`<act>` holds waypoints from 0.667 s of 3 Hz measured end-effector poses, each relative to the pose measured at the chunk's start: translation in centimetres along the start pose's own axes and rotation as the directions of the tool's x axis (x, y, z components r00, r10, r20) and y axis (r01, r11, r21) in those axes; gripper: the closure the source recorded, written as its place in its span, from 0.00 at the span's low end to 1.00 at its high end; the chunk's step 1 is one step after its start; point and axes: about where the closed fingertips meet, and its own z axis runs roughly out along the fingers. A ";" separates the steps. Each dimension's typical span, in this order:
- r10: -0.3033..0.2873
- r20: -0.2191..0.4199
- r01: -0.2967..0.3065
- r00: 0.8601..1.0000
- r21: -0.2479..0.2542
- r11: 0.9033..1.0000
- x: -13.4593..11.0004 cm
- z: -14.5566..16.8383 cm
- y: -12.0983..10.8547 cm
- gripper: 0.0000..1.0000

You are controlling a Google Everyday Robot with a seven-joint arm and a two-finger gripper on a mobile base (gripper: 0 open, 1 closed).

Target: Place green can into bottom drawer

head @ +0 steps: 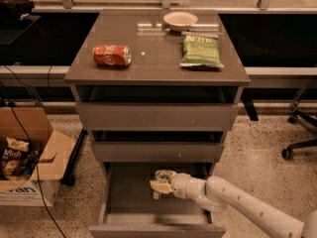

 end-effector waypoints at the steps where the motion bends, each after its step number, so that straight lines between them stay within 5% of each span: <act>1: 0.010 0.002 -0.010 1.000 0.003 1.000 1.2 0.7 -0.2 1.00; 2: 0.002 -0.011 -0.002 1.000 0.027 1.000 3.4 1.4 -0.9 1.00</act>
Offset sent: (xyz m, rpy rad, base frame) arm 0.0002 -0.0030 -0.0686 -0.0519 0.0004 -0.0480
